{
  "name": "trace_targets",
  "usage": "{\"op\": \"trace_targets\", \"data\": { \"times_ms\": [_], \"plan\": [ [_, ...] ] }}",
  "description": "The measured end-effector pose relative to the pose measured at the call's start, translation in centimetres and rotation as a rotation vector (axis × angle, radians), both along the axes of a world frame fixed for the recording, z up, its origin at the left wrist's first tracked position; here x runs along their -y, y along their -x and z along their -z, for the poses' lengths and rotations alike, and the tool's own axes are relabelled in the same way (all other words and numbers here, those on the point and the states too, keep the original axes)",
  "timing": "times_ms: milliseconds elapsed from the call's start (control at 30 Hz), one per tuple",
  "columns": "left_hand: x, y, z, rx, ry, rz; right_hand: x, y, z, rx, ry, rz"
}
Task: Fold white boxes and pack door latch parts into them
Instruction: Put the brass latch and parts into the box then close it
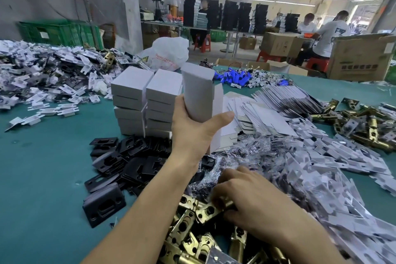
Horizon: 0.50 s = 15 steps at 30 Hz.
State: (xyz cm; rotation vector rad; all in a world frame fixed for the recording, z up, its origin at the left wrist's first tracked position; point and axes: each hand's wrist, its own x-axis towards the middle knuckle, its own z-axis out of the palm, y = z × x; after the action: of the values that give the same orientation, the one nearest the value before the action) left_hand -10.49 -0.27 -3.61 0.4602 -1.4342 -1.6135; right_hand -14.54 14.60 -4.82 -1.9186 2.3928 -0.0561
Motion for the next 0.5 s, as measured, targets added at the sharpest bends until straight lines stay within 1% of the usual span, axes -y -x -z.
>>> {"op": "trace_targets", "data": {
  "times_ms": [67,133,200,267,300,333,433,500],
  "plan": [
    [0.0,0.0,0.0,0.01,0.014,0.016,-0.2,0.7,-0.4,0.055,0.053,0.0],
    [0.2,-0.1,0.0,0.019,-0.005,-0.007,-0.9,1.8,-1.5,0.225,0.158,0.072],
    [0.2,-0.2,0.1,0.076,-0.018,-0.04,-1.7,2.5,-2.8,0.424,0.358,0.159],
    [0.1,-0.5,0.0,0.164,0.027,-0.016,-2.6,3.3,-3.9,0.561,0.639,0.236],
    [0.0,-0.6,-0.1,0.228,0.067,0.041,-3.0,3.7,-4.3,0.601,0.771,0.258],
    [-0.1,-0.8,-0.1,0.307,0.107,0.142,-3.3,3.9,-4.7,0.632,0.888,0.266],
    [-0.6,-1.2,-0.1,0.54,0.172,0.611,-4.0,4.4,-5.6,0.737,1.182,0.238],
    [-1.1,-1.5,0.1,0.562,0.198,0.829,-4.3,4.2,-6.0,0.785,1.3,0.201]
  ]
}}
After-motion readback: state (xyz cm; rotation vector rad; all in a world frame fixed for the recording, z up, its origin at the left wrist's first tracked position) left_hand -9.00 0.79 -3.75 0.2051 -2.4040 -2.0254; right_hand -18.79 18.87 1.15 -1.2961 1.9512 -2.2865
